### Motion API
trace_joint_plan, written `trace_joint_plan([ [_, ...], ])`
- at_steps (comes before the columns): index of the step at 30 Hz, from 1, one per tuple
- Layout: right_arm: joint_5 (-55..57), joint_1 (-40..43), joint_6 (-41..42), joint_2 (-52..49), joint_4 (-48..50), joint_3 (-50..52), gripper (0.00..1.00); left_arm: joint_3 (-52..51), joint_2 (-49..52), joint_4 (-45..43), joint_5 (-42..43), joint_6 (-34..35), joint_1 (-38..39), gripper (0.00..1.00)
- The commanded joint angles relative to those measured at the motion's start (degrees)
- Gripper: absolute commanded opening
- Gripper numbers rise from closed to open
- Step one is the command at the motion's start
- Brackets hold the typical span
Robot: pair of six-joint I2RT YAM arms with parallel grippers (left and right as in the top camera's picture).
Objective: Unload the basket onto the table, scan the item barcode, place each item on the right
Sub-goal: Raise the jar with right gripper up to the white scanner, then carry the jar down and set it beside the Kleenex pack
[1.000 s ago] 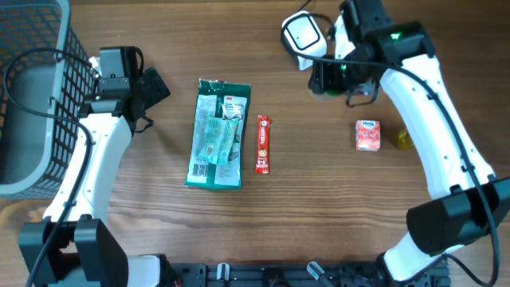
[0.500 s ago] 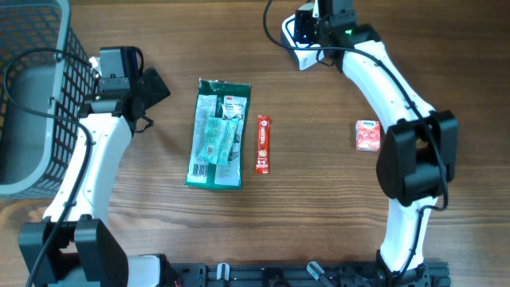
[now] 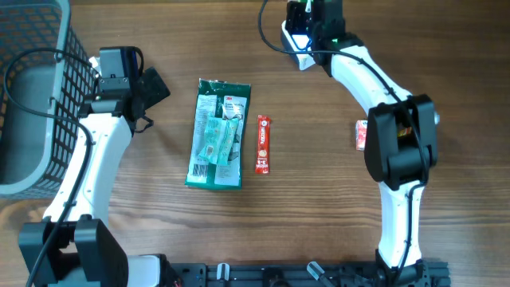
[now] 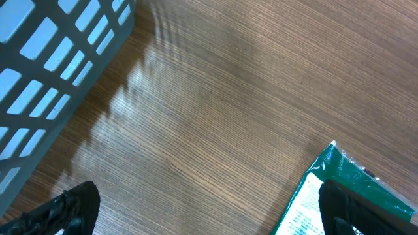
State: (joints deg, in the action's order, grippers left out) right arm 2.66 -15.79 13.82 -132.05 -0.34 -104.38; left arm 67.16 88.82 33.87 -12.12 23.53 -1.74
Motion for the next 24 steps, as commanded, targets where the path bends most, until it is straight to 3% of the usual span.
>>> trace_joint_plan([
  [1,-4.22,0.92,0.79,0.11,2.86,-0.87,0.04,0.68,0.02,-0.02,0.09,0.96,-0.15,1.00],
  [9,-4.04,1.42,-0.74,0.13,3.96,2.08,0.04,0.68,0.02,-0.02,0.09,0.96,-0.15,1.00],
  [15,-5.31,1.51,-5.05,11.93,-1.29,2.08,0.04,0.68,0.02,-0.02,0.09,0.96,-0.15,1.00],
  [19,-5.31,1.51,-4.63,23.56,-18.29,2.08,0.05,0.68,0.02,-0.02,0.09,0.96,-0.15,1.00],
  [21,-5.33,1.51,-4.63,28.26,-36.28,2.08,0.06,0.68,0.02,-0.02,0.09,0.96,-0.15,1.00],
  [24,-5.33,1.51,-2.19,27.93,-52.78,2.43,0.09,0.68,0.02,-0.02,0.09,0.96,-0.15,1.00],
])
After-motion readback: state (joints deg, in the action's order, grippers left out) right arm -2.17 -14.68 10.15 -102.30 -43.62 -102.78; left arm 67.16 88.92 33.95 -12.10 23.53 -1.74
